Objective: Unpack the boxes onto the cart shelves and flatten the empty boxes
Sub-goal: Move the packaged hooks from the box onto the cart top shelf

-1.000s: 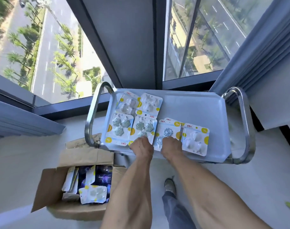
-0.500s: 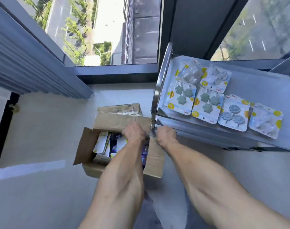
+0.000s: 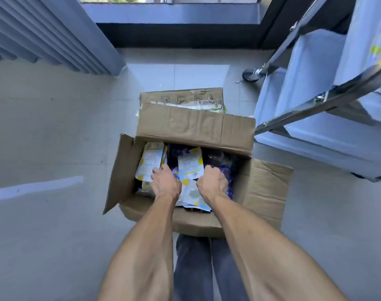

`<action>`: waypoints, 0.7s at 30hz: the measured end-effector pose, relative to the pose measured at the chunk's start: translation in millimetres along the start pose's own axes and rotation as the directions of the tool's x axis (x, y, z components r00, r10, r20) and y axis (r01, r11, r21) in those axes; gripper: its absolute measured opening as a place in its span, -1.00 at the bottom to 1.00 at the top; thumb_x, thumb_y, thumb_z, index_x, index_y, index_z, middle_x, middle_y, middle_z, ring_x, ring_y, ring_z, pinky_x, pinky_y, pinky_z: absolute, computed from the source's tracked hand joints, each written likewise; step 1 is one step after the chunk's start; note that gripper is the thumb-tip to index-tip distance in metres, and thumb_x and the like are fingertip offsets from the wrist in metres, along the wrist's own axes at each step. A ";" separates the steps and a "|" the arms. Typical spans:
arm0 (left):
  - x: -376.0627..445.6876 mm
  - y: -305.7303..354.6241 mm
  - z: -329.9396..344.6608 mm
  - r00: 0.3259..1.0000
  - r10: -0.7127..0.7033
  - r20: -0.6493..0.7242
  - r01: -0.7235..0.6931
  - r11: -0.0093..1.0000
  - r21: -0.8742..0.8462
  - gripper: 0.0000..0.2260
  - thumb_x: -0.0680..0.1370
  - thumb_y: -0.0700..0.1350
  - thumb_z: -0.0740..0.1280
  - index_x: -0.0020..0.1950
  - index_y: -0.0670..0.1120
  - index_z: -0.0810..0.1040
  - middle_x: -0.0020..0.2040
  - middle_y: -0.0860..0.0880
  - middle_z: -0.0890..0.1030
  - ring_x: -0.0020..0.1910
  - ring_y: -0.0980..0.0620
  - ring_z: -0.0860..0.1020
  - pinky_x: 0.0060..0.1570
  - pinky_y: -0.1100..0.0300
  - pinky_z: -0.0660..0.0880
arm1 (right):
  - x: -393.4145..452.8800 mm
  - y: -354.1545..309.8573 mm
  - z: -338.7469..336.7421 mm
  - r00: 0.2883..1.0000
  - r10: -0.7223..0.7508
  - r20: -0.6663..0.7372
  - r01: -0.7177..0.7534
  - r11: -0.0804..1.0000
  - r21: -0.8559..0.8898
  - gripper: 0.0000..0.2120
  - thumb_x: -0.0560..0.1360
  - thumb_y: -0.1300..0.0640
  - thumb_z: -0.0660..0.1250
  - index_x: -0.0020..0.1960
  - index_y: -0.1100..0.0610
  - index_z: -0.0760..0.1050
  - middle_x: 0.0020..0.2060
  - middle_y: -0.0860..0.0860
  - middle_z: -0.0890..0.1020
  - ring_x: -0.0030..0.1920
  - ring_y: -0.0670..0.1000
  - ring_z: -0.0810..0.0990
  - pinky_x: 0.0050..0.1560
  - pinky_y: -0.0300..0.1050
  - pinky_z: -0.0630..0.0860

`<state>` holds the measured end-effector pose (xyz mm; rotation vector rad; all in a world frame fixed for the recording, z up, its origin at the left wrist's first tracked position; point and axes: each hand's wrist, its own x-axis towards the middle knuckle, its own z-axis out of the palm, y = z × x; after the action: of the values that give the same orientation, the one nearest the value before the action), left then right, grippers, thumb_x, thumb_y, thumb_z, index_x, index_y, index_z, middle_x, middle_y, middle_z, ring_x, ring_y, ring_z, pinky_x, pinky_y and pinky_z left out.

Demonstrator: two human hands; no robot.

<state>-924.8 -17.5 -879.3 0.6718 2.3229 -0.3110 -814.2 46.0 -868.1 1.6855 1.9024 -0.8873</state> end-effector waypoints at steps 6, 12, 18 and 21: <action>81.0 -20.8 74.3 0.997 -0.021 -0.071 0.021 1.000 -0.012 -0.72 0.50 -0.19 0.24 0.21 -0.15 0.40 0.40 -0.27 0.24 0.31 -0.23 0.32 0.12 -0.02 0.41 | 61.7 10.4 78.7 0.998 -0.003 -0.061 0.002 1.000 -0.016 -0.79 0.54 0.17 0.18 0.15 0.17 0.43 0.11 0.13 0.48 0.15 0.18 0.47 0.00 0.05 0.42; 119.7 -33.8 83.4 0.988 -0.014 0.156 -0.006 0.992 0.124 -0.77 0.53 -0.11 0.26 0.15 -0.08 0.60 0.52 -0.27 0.02 0.45 -0.25 0.16 0.30 -0.07 0.37 | 83.1 8.8 104.2 0.996 0.083 -0.018 -0.083 0.996 0.016 -0.73 0.55 0.17 0.19 0.24 0.18 0.39 0.19 0.15 0.45 0.21 0.18 0.46 0.06 0.03 0.43; 118.1 -33.1 86.3 0.980 -0.057 0.189 0.018 0.980 0.199 -0.57 0.55 -0.04 0.30 0.37 -0.16 0.38 0.53 -0.33 -0.05 0.46 -0.26 0.17 0.26 -0.03 0.40 | 87.3 -5.4 113.5 0.992 0.117 0.037 -0.117 0.993 0.013 -0.80 0.55 0.26 0.17 0.07 0.28 0.53 0.13 0.18 0.48 0.05 0.19 0.56 0.00 -0.01 0.47; 111.6 -33.5 83.3 0.998 -0.059 0.034 0.052 0.983 0.176 -0.62 0.52 -0.04 0.32 0.29 -0.16 0.40 0.46 -0.28 0.21 0.31 -0.18 0.38 0.19 0.05 0.42 | 81.1 -4.6 111.9 0.995 0.093 -0.018 -0.093 0.996 -0.006 -0.84 0.53 0.26 0.20 -0.03 0.26 0.54 0.07 0.15 0.50 0.01 0.17 0.56 -0.03 -0.01 0.47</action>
<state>-967.0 -35.7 -1014.9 0.6796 2.2983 -0.5544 -840.9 22.4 -1001.7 1.7682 1.8196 -0.8315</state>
